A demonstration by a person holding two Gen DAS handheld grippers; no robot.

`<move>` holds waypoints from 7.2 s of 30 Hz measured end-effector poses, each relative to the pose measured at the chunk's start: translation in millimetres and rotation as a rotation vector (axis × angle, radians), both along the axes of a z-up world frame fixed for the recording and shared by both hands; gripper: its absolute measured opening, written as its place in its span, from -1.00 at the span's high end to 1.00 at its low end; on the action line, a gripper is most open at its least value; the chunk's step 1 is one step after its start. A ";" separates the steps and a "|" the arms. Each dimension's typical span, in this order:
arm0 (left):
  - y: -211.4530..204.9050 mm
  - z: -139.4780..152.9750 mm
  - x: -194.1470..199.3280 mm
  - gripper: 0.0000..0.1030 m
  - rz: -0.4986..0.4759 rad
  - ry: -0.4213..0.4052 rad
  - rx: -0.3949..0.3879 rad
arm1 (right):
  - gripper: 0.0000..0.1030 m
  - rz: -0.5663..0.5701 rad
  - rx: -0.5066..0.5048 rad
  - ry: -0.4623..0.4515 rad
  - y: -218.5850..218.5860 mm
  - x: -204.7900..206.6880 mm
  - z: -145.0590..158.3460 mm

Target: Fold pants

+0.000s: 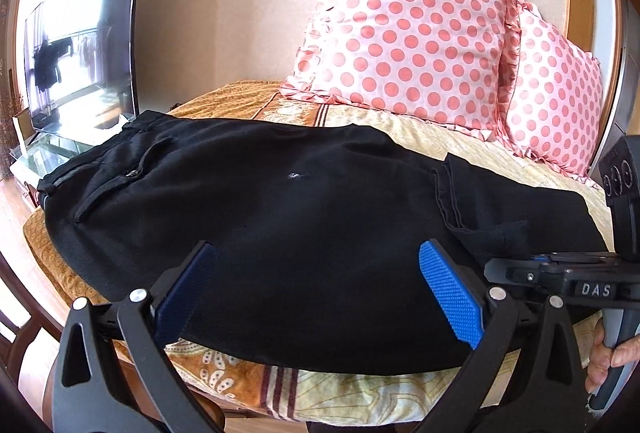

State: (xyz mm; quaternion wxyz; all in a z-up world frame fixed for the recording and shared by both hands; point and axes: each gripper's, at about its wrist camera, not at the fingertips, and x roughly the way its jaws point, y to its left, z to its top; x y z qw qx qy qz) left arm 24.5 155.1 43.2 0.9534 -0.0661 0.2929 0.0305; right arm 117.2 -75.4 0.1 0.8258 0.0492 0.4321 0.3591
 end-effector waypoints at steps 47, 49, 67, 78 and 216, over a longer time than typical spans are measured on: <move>197.0 18.3 -54.7 -0.96 0.521 0.044 -0.233 | 0.92 0.042 -0.117 -0.266 24.4 -29.9 12.4; 199.2 17.1 -55.3 -0.96 0.530 0.047 -0.234 | 0.92 0.058 -0.076 -0.249 21.5 -31.1 17.0; 235.6 9.1 -23.2 -0.96 0.448 0.142 -0.439 | 0.09 0.163 -0.063 -0.194 37.2 -46.3 2.9; 252.1 -0.2 -6.9 -0.94 0.409 0.191 -0.686 | -0.16 0.154 -0.045 -0.179 34.3 -44.0 -0.2; -141.0 -0.1 6.6 -0.96 -0.403 0.084 -0.025 | 0.73 -0.487 -0.165 -0.251 -210.4 -67.4 37.8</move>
